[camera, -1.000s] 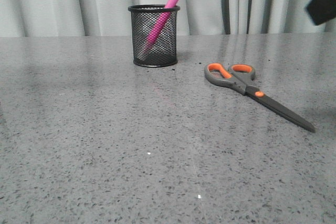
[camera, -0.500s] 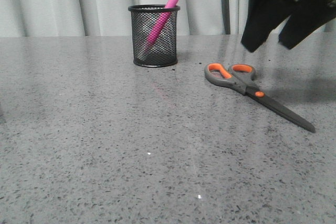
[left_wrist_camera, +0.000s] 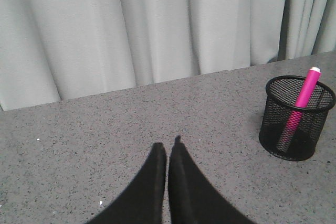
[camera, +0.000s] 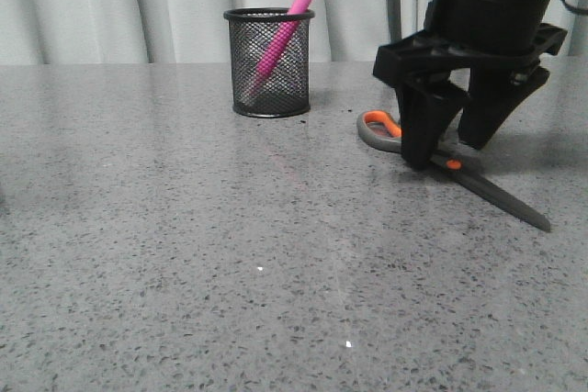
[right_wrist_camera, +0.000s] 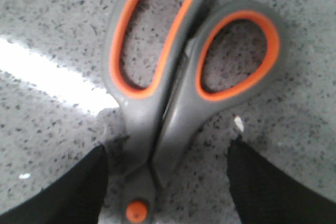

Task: Put pen and scissors into bin
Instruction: 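Lower the right gripper onto the grey-and-orange scissors blades, then grasp the scissors with the right gripper and lift them upright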

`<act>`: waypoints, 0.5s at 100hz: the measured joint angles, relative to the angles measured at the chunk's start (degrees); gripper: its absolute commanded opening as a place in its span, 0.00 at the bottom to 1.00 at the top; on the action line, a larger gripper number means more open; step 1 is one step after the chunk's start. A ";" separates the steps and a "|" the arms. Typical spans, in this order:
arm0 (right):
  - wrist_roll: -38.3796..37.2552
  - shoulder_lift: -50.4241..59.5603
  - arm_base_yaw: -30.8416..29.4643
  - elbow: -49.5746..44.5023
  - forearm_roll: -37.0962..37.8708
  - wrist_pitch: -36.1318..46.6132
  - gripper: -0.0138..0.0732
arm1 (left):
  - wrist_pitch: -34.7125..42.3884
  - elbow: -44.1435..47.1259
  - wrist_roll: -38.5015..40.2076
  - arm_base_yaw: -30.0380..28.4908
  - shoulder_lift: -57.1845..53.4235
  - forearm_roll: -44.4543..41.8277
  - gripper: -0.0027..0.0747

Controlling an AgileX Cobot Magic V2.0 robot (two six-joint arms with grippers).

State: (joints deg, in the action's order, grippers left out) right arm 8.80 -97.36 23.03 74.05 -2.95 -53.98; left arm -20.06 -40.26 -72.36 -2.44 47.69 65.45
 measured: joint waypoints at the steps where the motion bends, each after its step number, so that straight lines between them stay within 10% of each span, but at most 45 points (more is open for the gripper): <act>1: -0.04 0.02 0.00 0.00 0.01 0.17 0.66 | 0.04 0.00 0.00 0.00 0.00 0.11 0.01; 31: -0.13 -1.11 0.00 0.59 0.01 1.45 0.65 | 0.14 0.00 0.00 0.00 0.00 0.11 0.01; 50: -0.24 -1.35 0.61 0.88 -0.31 1.32 0.43 | 0.14 0.00 0.00 0.00 0.00 0.11 0.01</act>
State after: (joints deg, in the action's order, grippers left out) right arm 8.56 -98.71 23.64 74.92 -3.26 -52.66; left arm -19.92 -40.26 -72.36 -2.44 47.69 65.56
